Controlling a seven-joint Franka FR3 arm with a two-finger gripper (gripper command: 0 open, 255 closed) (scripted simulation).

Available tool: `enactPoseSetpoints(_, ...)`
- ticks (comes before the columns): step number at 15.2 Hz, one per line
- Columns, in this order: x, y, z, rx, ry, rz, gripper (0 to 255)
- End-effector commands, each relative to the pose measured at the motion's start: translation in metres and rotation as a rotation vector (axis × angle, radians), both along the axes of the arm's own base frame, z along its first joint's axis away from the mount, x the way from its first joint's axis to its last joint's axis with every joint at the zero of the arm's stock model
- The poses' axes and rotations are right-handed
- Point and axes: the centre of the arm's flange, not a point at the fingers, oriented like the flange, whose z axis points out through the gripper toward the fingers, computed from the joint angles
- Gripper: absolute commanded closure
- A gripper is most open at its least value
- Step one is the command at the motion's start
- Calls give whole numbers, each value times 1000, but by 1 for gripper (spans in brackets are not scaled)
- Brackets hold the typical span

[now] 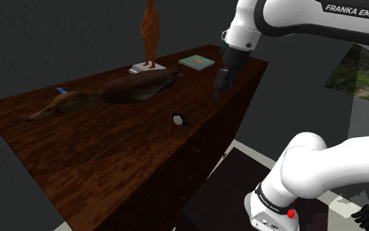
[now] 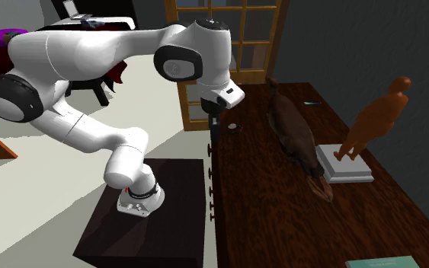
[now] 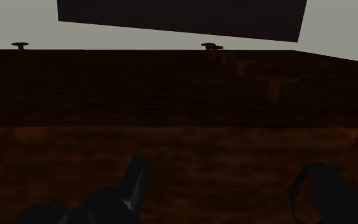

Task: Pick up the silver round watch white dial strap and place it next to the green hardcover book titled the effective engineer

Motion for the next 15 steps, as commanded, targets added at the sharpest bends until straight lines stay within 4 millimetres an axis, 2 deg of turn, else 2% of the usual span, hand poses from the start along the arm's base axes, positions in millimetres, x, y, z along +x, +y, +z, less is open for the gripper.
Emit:
enactPoseSetpoints(1,0,0,0,0,0,0,0)
enactPoseSetpoints(12,86,113,-27,34,32,29,0)
enactPoseSetpoints(13,91,120,-28,37,35,31,0)
enactPoseSetpoints(15,91,121,-39,37,35,31,0)
